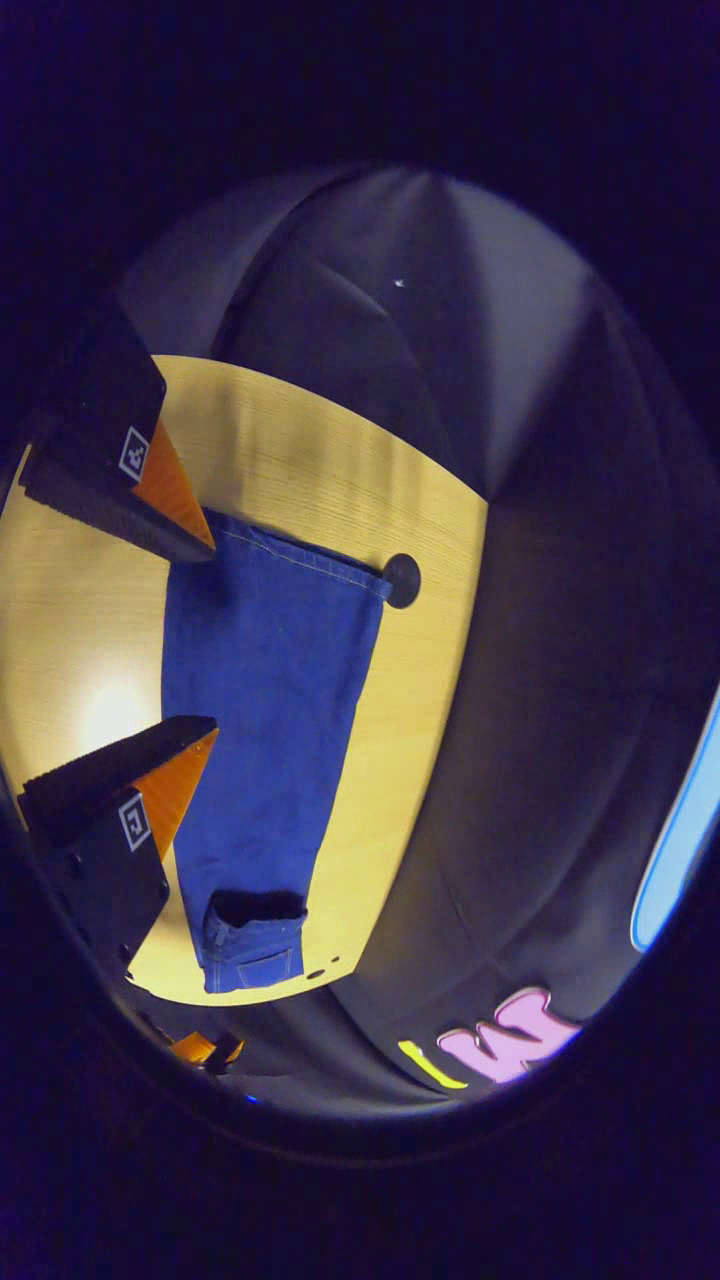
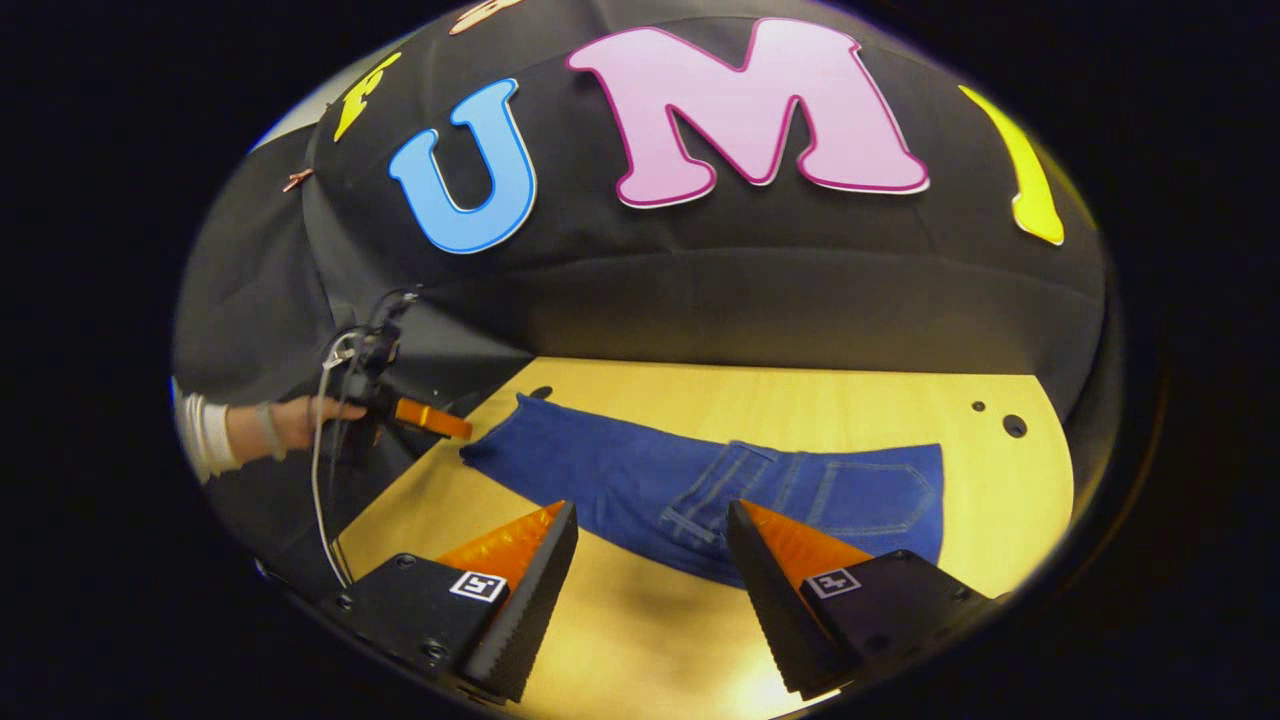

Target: Grasp the waist and the cuffs of the jeans and fold them to make the two legs overlap; first hold the waist and fold one-third of the jeans toward the cuffs, then hold the cuffs and fold the remaining one-third in the same direction to finish folding.

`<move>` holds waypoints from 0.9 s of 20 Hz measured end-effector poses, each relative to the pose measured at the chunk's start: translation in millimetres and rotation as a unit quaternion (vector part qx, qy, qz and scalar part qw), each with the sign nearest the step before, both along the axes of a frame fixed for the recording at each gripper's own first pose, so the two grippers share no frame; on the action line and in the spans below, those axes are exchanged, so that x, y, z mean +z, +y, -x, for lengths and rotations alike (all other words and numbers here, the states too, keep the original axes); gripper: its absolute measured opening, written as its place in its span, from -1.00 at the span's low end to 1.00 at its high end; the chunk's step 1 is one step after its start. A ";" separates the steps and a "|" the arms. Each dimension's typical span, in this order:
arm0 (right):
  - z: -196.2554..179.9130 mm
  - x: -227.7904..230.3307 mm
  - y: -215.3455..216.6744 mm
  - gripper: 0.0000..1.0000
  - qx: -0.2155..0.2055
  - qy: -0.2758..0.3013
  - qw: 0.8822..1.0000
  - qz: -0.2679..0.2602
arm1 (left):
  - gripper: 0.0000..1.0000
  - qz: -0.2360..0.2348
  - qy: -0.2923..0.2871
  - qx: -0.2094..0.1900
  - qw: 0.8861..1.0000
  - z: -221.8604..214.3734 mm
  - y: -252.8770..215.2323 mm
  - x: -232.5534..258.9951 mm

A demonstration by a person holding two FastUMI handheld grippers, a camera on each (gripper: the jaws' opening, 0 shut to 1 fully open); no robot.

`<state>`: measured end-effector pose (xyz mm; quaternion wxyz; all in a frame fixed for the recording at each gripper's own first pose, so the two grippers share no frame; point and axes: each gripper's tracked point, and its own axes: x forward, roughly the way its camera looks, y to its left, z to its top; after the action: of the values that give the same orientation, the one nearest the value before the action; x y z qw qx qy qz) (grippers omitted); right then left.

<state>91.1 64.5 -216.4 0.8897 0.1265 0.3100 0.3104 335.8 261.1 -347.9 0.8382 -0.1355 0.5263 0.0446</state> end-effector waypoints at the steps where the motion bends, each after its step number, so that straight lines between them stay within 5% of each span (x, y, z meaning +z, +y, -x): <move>1: 7.6 -10.2 -10.6 0.84 -0.001 0.007 1.000 0.009 | 0.94 0.007 0.030 0.012 0.999 0.4 2.8 -9.6; 4: 21.8 -31.1 -30.2 0.84 -0.014 0.034 0.999 0.022 | 0.94 -0.016 0.123 0.021 0.992 6.4 25.0 -53.8; 7: 26.2 -29.9 -35.4 0.84 -0.023 0.042 0.999 0.014 | 0.82 -0.070 0.138 -0.025 0.988 -2.7 22.3 -60.3; 9: 23.1 -28.0 -38.5 0.84 -0.022 0.040 0.999 0.014 | 0.92 -0.107 0.165 -0.054 0.979 -4.6 16.1 -52.9; 15: 15.6 -22.1 -41.0 0.84 -0.033 0.050 0.998 -0.007 | 0.84 -0.119 0.166 -0.046 0.978 -9.3 13.6 -53.3; 16: 16.1 -20.3 -39.9 0.84 -0.032 0.051 0.998 -0.010 | 0.22 -0.141 0.166 -0.049 0.975 -9.0 18.3 -57.9; 18: 19.7 -18.8 -36.4 0.84 -0.026 0.052 0.998 -0.014 | -0.68 -0.197 0.173 -0.074 0.962 -13.1 20.2 -60.5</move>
<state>71.4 28.0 -235.2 0.8784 0.1629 0.3478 0.2843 348.9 281.3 -408.4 0.7454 0.0815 0.6527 0.1084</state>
